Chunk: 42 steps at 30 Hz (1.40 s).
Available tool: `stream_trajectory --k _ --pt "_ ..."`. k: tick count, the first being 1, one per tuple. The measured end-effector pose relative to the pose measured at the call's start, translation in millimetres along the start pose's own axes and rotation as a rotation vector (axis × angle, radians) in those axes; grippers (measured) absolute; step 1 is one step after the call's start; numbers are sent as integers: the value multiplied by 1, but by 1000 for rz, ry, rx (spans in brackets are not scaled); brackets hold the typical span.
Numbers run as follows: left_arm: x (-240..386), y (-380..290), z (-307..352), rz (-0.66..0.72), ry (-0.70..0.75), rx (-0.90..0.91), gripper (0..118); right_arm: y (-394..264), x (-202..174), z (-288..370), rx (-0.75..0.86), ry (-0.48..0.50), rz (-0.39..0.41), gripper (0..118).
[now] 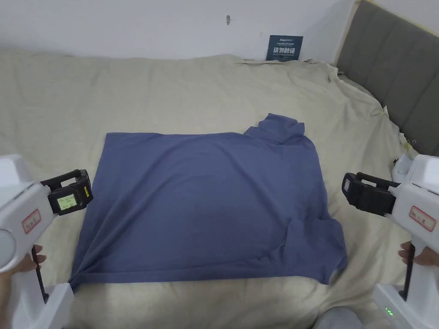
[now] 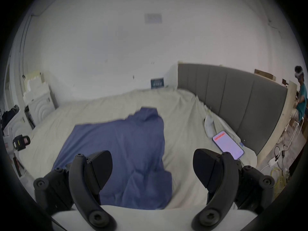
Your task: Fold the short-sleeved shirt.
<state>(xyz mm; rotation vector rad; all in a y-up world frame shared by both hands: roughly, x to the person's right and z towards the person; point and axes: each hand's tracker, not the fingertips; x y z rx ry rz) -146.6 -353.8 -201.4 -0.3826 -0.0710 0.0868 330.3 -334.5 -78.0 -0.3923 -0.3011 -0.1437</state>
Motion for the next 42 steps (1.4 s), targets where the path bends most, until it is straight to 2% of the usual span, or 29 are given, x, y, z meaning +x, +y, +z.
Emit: stream_trajectory --k 4,7,10,11,12,13,14,15,17,20,32,34,39,41,42 --pt "12 -10 6 -44 -8 68 105 -12 -10 1 62 0 0 101" --pt "17 -16 12 -58 -22 95 85 -18 -13 -1 96 8 14 96" --pt "19 -21 13 -66 -32 108 54 -22 -19 0 110 36 19 67" --pt "20 -22 14 -65 -34 109 38 -23 -22 0 110 38 25 51" --pt "21 -23 13 -67 -38 108 27 -25 -23 -1 110 40 30 39" --pt "22 -24 14 -68 -44 108 19 -26 -25 -1 109 43 34 27" --pt "23 -24 14 -72 -55 107 13 -27 -27 -2 105 49 38 9" --pt "23 -25 15 -76 -62 107 9 -28 -28 -3 101 50 37 2" --pt "25 -27 14 -94 -74 97 0 -30 -29 -5 81 64 45 0" --pt "27 -30 14 -101 -77 89 0 -34 -33 -5 73 57 66 0" --pt "28 -35 14 -99 -76 78 0 -37 -31 -7 48 61 55 0" --pt "29 -35 14 -104 -78 81 0 -33 -28 -9 17 66 40 0" --pt "32 -34 15 -115 -81 87 0 -29 -12 -32 -187 46 -7 0" --pt "33 -34 16 -114 -85 87 0 -32 -4 -40 -234 50 -50 8" --pt "34 -34 17 -116 -86 89 0 -34 -1 -43 -267 47 -58 20"
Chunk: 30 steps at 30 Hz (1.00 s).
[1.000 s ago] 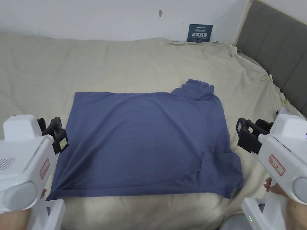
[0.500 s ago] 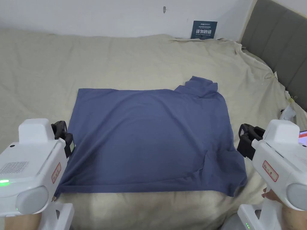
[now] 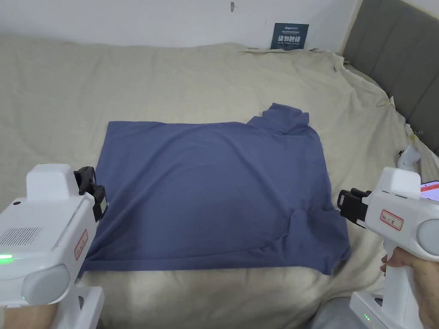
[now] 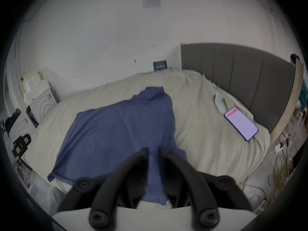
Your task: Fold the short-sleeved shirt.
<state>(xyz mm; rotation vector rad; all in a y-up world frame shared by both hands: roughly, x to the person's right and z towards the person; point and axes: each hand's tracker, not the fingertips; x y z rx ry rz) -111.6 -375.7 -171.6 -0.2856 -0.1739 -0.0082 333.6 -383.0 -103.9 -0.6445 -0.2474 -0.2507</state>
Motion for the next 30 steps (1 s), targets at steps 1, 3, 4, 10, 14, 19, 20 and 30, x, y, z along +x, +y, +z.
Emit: stream_trajectory --k 1,3,4,10,14,19,20,30 --pt "1 0 0 -3 -1 -1 0 0 3 -4 -46 1 14 40" --pt "2 -1 -1 -15 -3 -4 0 -4 7 -13 -112 -16 33 85" --pt "3 -1 -2 -20 -4 -5 0 -6 7 -15 -150 -22 45 93" --pt "6 -3 -3 -22 -13 -12 0 -33 16 -34 -314 -66 32 96" --pt "6 -5 -5 -13 -17 -27 0 -52 20 -49 -357 -81 22 94" --pt "5 -8 -6 -15 -19 -48 0 -63 20 -60 -345 -88 -2 44" --pt "4 -8 -6 -19 -16 -53 0 -63 18 -61 -341 -75 0 44" --pt "-16 -9 -16 71 8 -240 53 -57 7 -60 -329 -34 69 8"
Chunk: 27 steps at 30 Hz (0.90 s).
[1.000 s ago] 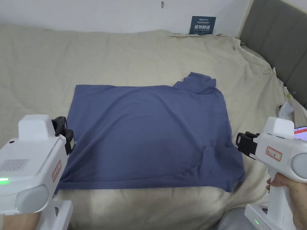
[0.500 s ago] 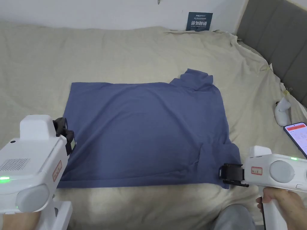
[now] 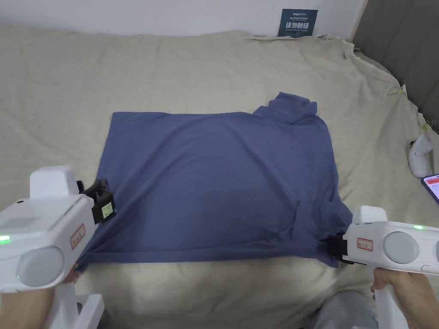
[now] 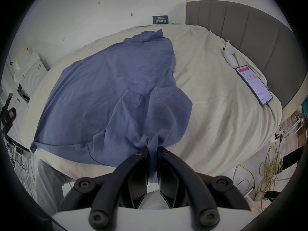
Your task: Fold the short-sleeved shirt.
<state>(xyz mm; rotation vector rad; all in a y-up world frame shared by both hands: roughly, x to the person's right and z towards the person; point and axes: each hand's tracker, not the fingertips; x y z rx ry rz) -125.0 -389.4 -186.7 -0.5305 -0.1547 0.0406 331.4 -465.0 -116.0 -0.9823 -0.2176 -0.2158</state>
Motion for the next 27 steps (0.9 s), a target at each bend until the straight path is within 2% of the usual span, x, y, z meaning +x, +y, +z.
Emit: stream_trajectory --k 2,3,8,16,17,18,19,20,21,22,23,24,26,27 --pt "-10 6 -8 31 6 -106 100 0 2 3 7 8 -9 8" --pt "-15 7 -11 31 11 -135 106 0 2 4 11 10 -10 8" --pt "-32 5 -19 -55 63 -248 107 0 2 5 14 21 -17 8" --pt "-35 -45 -30 -220 10 -487 105 0 2 5 13 20 -19 8" --pt "-33 -53 -31 -230 3 -498 102 0 2 5 12 20 -23 8" --pt "-32 -58 -33 -234 -4 -508 94 -1 3 4 10 22 -27 8" --pt "-31 -62 -34 -236 -7 -513 79 -1 3 4 9 22 -30 8" --pt "-30 -65 -36 -240 -3 -515 79 -1 4 4 9 23 -32 8" --pt "-29 -68 -38 -240 -3 -516 73 -1 4 3 8 23 -35 8" --pt "-28 -69 -40 -242 4 -516 56 0 4 3 7 24 -35 8" --pt "-27 -71 -43 -243 21 -512 21 0 4 3 7 23 -35 8" --pt "-28 -71 -43 -238 23 -509 8 0 4 3 7 22 -36 8" --pt "-28 -69 -41 -223 5 -512 0 0 4 4 7 22 -38 8" --pt "-28 -68 -39 -226 5 -506 0 0 4 4 7 22 -38 8"
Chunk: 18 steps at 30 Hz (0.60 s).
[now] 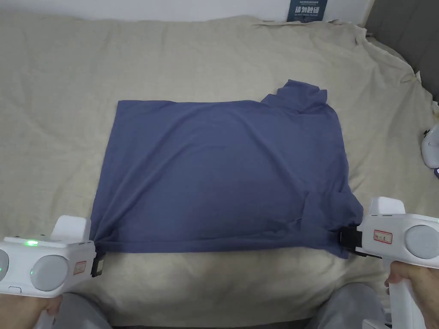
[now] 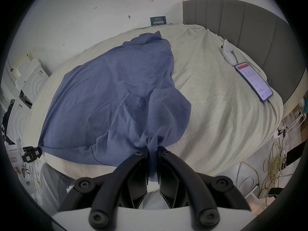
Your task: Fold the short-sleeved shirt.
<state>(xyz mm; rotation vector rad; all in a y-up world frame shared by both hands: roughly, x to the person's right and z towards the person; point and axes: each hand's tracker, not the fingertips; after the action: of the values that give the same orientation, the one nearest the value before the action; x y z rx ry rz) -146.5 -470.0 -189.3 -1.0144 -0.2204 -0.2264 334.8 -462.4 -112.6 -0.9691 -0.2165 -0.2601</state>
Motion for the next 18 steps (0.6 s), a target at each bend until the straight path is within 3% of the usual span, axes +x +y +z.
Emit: stream_trajectory --k 3,10,18 --pt "-5 3 12 16 -5 32 0 2 2 2 -5 8 -3 8" --pt "-33 41 48 217 -104 161 0 27 13 29 27 81 -53 8" --pt "-24 114 41 174 -43 220 0 90 0 47 115 73 -31 8"
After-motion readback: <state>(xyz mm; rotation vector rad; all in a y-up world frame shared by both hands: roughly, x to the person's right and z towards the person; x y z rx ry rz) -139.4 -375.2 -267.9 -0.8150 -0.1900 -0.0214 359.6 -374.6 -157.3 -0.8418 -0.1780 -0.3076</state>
